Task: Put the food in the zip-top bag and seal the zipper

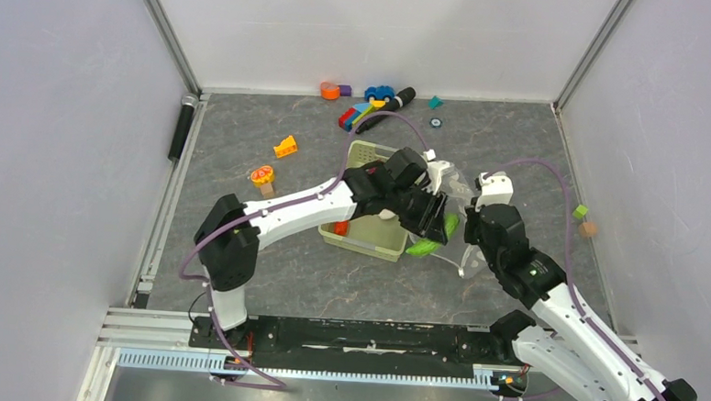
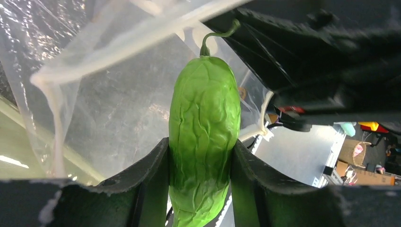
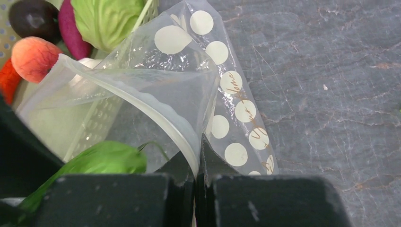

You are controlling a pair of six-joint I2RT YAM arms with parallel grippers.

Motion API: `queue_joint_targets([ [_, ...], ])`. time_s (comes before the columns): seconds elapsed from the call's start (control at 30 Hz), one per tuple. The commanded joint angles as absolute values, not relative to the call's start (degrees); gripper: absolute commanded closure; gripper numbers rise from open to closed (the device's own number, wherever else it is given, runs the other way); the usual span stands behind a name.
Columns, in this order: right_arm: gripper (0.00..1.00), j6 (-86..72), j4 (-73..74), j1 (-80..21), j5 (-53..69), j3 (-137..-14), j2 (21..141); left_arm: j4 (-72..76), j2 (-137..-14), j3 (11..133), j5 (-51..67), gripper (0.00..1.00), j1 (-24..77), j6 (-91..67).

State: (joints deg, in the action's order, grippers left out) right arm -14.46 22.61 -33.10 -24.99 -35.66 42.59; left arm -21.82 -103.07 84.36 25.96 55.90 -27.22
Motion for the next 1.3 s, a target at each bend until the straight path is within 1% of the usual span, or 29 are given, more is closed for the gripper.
queue_joint_targets([
  [0.0, 1.00, -12.5, 17.1, -32.9, -20.1, -34.3, 39.9, -28.4, -107.0, 91.3, 22.5, 0.89, 56.1, -30.7],
  [0.13, 0.99, -12.2, 16.6, -33.0, -18.1, -34.1, 39.3, -28.0, -107.9, 93.0, 17.1, 0.90, 56.2, -34.1],
  [0.37, 0.98, -13.8, 16.5, -33.0, -18.1, -33.8, 39.9, -22.3, -107.0, 92.1, 6.2, 0.90, 56.1, -44.1],
  [0.5, 0.96, -15.4, 16.5, -33.0, -18.3, -33.2, 40.0, -18.7, -108.0, 91.4, 1.3, 0.94, 56.7, -49.8],
  [0.6, 0.96, -16.0, 16.4, -32.9, -18.5, -32.9, 40.2, -16.9, -108.7, 91.5, -2.4, 0.94, 57.7, -51.4],
  [0.67, 0.95, -16.3, 16.5, -33.0, -18.5, -32.9, 40.5, -16.4, -109.0, 91.9, -3.7, 0.82, 58.0, -51.7],
  [0.7, 0.95, -16.4, 16.5, -32.9, -18.5, -33.0, 40.5, -16.0, -108.8, 91.9, -3.7, 0.71, 58.1, -51.5],
  [0.73, 0.95, -16.5, 16.5, -32.9, -18.5, -32.9, 40.5, -15.7, -108.8, 91.6, -3.8, 0.57, 58.2, -51.4],
  [0.77, 0.95, -16.5, 16.5, -33.0, -18.6, -32.9, 40.5, -15.3, -108.5, 91.4, -3.6, 0.39, 58.3, -50.9],
  [0.8, 0.95, -16.6, 16.5, -33.0, -18.7, -32.9, 40.4, -15.0, -108.2, 91.1, -3.3, 0.29, 58.4, -50.3],
  [0.83, 0.95, -16.7, 16.5, -33.0, -19.1, -32.9, 40.3, -14.6, -107.9, 90.6, -3.0, 0.22, 58.5, -49.8],
  [1.0, 0.92, -17.2, 16.9, -33.0, -21.4, -32.7, 39.9, -10.6, -105.2, 86.8, 2.2, 0.04, 59.3, -46.5],
  [1.07, 0.92, -17.4, 17.1, -33.0, -22.2, -32.8, 39.9, -10.5, -103.8, 85.8, 3.7, 0.00, 60.0, -43.7],
  [1.27, 0.92, -18.3, 18.9, -32.9, -26.4, -33.4, 41.1, -12.3, -97.0, 80.6, 7.2, 0.00, 61.1, -34.7],
])
